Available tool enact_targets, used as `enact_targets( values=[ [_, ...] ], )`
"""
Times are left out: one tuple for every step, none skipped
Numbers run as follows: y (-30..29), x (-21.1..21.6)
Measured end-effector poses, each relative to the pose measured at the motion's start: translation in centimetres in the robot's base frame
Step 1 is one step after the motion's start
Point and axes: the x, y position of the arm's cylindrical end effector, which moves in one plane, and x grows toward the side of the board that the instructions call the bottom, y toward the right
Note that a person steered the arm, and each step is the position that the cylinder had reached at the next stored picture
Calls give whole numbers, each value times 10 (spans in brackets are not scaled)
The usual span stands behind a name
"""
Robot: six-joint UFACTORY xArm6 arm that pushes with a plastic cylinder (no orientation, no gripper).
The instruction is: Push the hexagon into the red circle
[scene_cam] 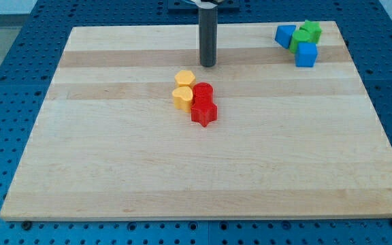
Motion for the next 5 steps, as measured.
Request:
enact_targets(
  values=[
    [-43,-2],
    [-78,-2],
    [-78,-2],
    [-78,0],
    [-75,26]
  ],
)
